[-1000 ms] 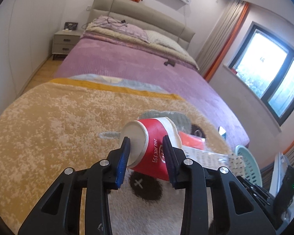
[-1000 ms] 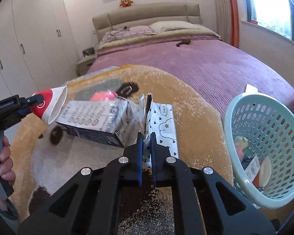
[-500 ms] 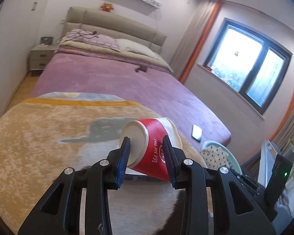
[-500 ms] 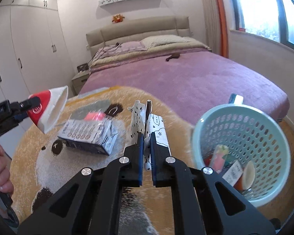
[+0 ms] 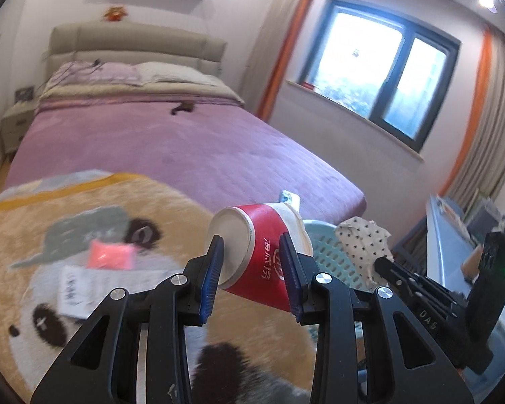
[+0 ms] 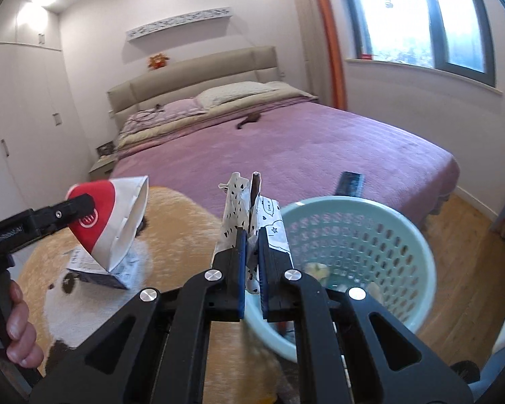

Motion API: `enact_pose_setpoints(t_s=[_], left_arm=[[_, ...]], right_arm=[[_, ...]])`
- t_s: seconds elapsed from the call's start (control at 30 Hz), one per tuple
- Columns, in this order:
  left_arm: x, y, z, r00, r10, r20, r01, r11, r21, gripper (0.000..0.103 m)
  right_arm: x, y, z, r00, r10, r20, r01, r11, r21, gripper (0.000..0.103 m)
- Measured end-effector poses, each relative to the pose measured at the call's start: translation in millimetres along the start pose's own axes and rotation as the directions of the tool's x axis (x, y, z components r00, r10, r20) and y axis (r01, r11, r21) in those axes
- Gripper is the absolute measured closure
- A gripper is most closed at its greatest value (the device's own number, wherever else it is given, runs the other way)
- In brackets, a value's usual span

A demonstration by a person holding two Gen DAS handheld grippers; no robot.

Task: Collect trash
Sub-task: 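Carry the cup and polka-dot paper to the blue basket and release both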

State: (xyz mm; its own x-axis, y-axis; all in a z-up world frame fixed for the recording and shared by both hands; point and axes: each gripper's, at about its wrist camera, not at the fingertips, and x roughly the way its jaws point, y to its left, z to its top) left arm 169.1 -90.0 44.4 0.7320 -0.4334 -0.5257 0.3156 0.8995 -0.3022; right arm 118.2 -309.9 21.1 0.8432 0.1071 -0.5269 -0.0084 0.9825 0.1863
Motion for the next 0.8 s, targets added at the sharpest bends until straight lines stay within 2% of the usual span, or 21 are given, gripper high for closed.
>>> enact_pose_setpoints(t_s=[0.2,0.4,0.53,0.57,0.63,0.73,0.8], left_arm=[[43,-47,-3,0.997,-0.054,-0.053,0.057,0.996,0.065,0.070],[83,-63,-13,0.991,-0.064,-0.115,0.073,0.994,0.080,0.070],[105,-70,-20,0.985,-0.081,-0.152,0.090,0.995,0.054,0.070],[109,-71,-22,0.983,-0.088,-0.159,0.097,0.994,0.049,0.074],[118,-74,-26,0.978,-0.103,-0.180,0.113,0.992,0.047,0.075],[124,-75,-33,0.975,-0.104,-0.197,0.117,0.992,0.055,0.061],[123,-74,-37,0.977,-0.087,-0.196,0.101,0.993,0.062,0.041]], right_arm=[[9,-34,-4,0.999,-0.043,-0.029,0.045,0.997,0.060,0.098],[26,-67,-11,0.995,-0.073,-0.071,0.081,0.990,0.117,0.098],[39,-89,-14,0.992,-0.069,-0.108,0.087,0.981,0.172,0.098],[42,-94,-15,0.991,-0.065,-0.118,0.086,0.980,0.181,0.098],[48,-99,-18,0.989,-0.064,-0.133,0.089,0.977,0.195,0.098],[58,-107,-22,0.984,-0.058,-0.166,0.093,0.974,0.208,0.096],[65,-112,-26,0.979,-0.059,-0.196,0.102,0.971,0.217,0.091]])
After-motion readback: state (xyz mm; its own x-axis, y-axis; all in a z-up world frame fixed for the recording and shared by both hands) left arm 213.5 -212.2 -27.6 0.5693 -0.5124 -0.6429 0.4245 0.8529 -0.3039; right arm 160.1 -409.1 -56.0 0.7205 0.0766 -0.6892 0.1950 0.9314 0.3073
